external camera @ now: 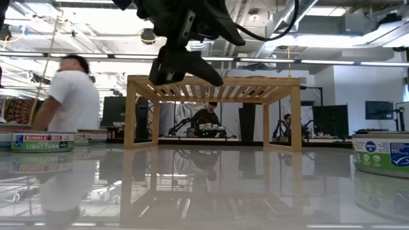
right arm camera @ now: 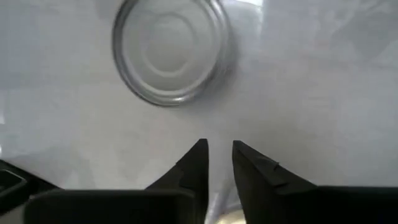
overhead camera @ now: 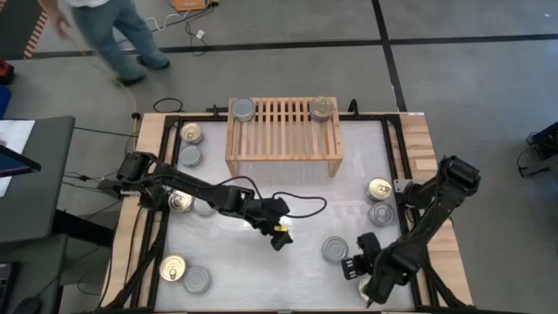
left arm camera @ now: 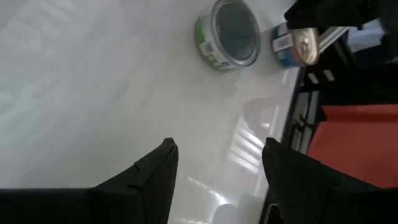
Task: Stack canned seafood by type on shelf
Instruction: Move the green tuna can to the center of the table, then stack the green tuna can on top of the green tuna can on the shelf
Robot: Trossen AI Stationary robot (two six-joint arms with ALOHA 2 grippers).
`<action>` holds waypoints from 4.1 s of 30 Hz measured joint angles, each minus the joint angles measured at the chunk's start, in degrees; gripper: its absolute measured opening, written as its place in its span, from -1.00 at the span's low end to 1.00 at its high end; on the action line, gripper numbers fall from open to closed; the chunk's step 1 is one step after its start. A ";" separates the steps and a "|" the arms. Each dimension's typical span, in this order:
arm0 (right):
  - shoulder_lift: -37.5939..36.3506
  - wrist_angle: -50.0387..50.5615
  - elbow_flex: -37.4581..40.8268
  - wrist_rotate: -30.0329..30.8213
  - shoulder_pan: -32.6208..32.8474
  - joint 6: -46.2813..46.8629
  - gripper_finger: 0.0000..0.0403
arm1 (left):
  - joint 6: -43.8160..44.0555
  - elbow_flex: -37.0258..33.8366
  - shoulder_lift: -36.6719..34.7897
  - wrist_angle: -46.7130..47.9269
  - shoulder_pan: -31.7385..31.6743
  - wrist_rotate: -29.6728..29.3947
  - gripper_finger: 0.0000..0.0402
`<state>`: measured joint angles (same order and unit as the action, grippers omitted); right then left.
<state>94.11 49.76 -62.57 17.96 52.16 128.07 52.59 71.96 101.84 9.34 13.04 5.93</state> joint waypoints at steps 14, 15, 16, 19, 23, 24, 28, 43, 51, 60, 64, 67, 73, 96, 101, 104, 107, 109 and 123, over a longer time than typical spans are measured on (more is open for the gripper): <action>3.82 6.82 0.07 1.41 -1.47 -0.96 -0.04 | 2.87 0.02 0.70 -2.06 1.40 -2.84 0.12; 3.81 6.98 0.07 1.45 -1.40 -1.09 -0.04 | 3.23 0.07 1.16 -3.68 1.55 -3.90 0.12; 3.70 7.02 0.07 1.58 -1.28 -1.55 -0.04 | 3.70 0.09 1.33 -5.14 1.78 -4.39 0.12; 3.33 6.76 0.07 1.68 -0.77 -4.35 -0.04 | 6.34 0.57 3.77 -11.11 2.27 -4.70 0.12; 2.10 7.50 0.07 2.36 1.71 -6.46 -0.06 | 10.74 1.66 7.96 -16.87 2.65 -4.71 0.12; 1.52 8.03 0.09 2.55 2.58 -6.62 -0.07 | 11.67 1.97 8.79 -17.49 2.66 -4.72 0.12; -2.15 10.11 1.21 5.35 6.30 -5.24 -0.14 | 13.82 4.92 12.44 -17.66 2.64 -4.79 0.12; -14.25 -11.85 19.63 26.27 6.96 -2.06 -0.46 | 14.66 15.04 20.22 -16.14 2.64 -6.45 0.12; -11.41 -18.35 19.56 18.61 5.54 -5.34 -0.56 | 14.91 14.97 20.13 -12.31 2.56 -9.45 0.12; -8.38 -24.47 18.65 16.24 2.76 -11.39 -0.89 | 12.81 14.91 20.15 -10.92 2.56 -10.51 0.12; -9.12 -21.65 16.45 15.89 2.78 -12.90 -0.91 | 11.74 14.91 20.13 -10.13 2.45 -10.49 0.12; -9.08 -14.64 14.83 11.48 2.75 -9.90 -0.89 | 12.58 14.88 20.13 -8.22 2.32 -9.20 0.12; -8.53 -6.36 14.64 5.70 1.87 -5.69 -0.91 | 12.70 14.86 19.08 1.05 2.27 -7.81 0.12; 0.57 -40.32 14.04 7.84 -17.81 -35.10 -0.92 | 25.55 -25.89 -7.24 -20.17 7.00 -11.86 0.12; -2.99 -33.29 10.86 7.60 -17.85 -35.58 -0.89 | 28.13 -29.07 -10.62 -22.21 9.17 -14.36 0.12; -5.34 -30.74 9.91 7.54 -17.54 -34.91 -0.84 | 27.86 -28.64 -10.53 -23.27 9.51 -15.19 0.12; -5.86 -30.71 9.87 4.06 -16.98 -32.74 -0.83 | 27.80 -27.83 -9.89 -24.09 9.27 -15.39 0.12; -5.24 -30.92 9.88 2.94 -16.63 -32.66 -0.82 | 27.47 -27.74 -9.88 -23.64 9.22 -15.62 0.12; -0.91 -31.50 9.91 2.93 -14.65 -27.40 -0.60 | 27.20 -27.50 -9.88 -26.13 9.32 -17.09 0.12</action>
<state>93.20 18.26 -52.66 20.88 37.51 100.67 79.79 44.47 91.96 -16.80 22.36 -11.15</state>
